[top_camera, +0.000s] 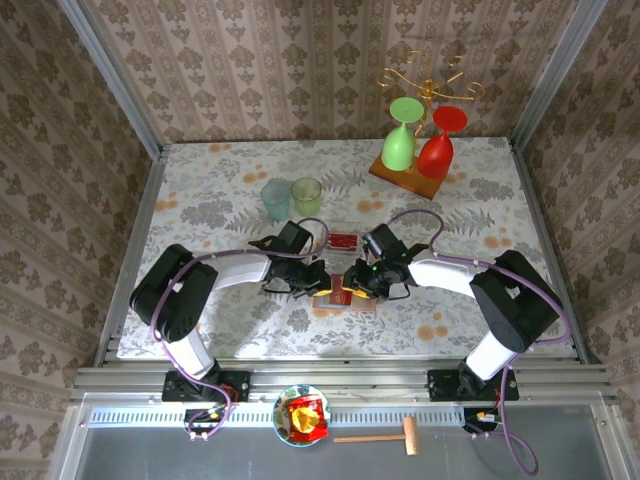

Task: Take the credit cards out of the card holder

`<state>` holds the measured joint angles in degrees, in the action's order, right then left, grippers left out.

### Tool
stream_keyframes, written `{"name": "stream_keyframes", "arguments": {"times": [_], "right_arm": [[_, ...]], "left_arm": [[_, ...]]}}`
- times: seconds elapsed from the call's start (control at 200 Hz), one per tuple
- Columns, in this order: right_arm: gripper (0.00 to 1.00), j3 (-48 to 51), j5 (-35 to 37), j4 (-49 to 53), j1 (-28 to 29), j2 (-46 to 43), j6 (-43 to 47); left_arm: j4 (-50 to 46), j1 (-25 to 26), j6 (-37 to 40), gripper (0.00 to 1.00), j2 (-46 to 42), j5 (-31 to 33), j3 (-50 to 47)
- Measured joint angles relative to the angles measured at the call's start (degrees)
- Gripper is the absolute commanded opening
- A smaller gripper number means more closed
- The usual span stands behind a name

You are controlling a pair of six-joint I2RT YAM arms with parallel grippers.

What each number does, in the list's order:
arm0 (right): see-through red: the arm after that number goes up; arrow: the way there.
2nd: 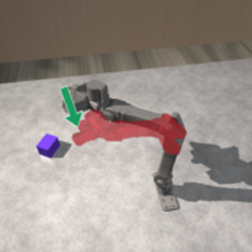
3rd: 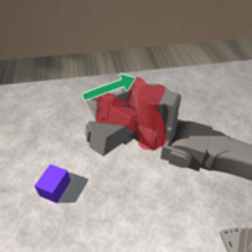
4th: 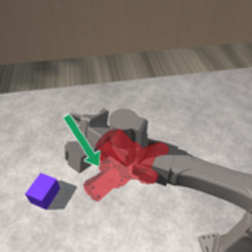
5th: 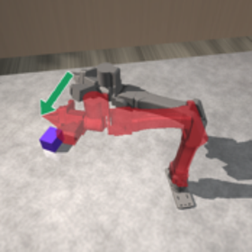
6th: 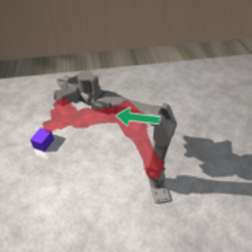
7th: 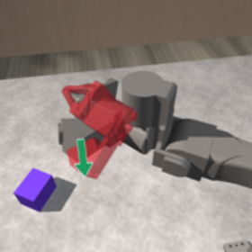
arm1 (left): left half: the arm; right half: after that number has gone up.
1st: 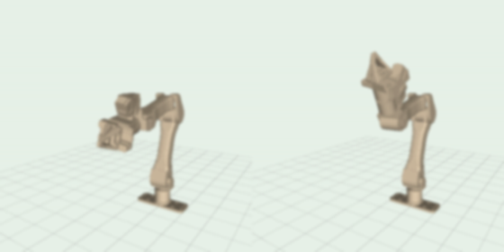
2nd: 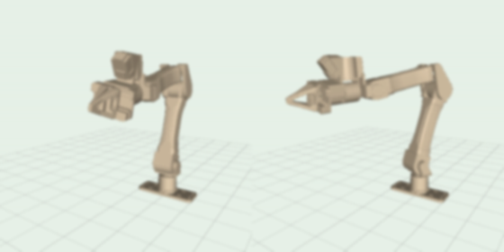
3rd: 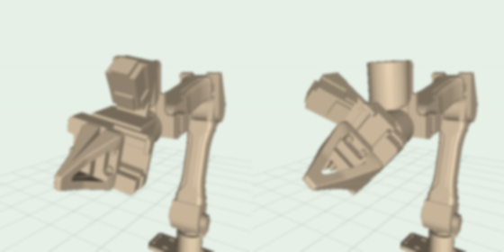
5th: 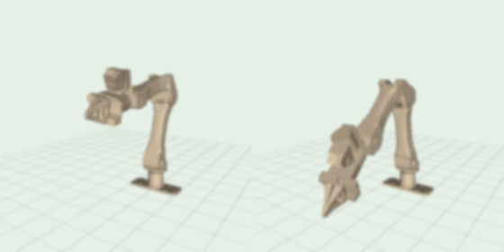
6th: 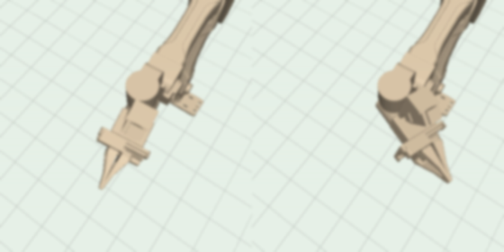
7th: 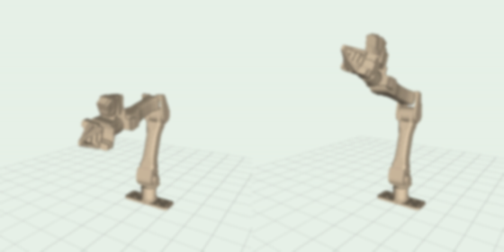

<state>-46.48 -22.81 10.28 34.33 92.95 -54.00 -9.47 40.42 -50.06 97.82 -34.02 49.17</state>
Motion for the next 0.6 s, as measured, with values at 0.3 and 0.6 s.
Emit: {"name": "stream_keyframes", "arguments": {"times": [0.3,0.6], "right_arm": [[0.33,0.1,-0.2,-0.7,0.0,0.2,0.0],[0.33,0.1,-0.9,-1.4,0.0,1.7,0.0]], "left_arm": [[-0.9,0.0,0.2,0.02,0.3,0.0,0.0],[-0.9,0.0,0.2,0.02,0.5,0.0,0.0]]}}
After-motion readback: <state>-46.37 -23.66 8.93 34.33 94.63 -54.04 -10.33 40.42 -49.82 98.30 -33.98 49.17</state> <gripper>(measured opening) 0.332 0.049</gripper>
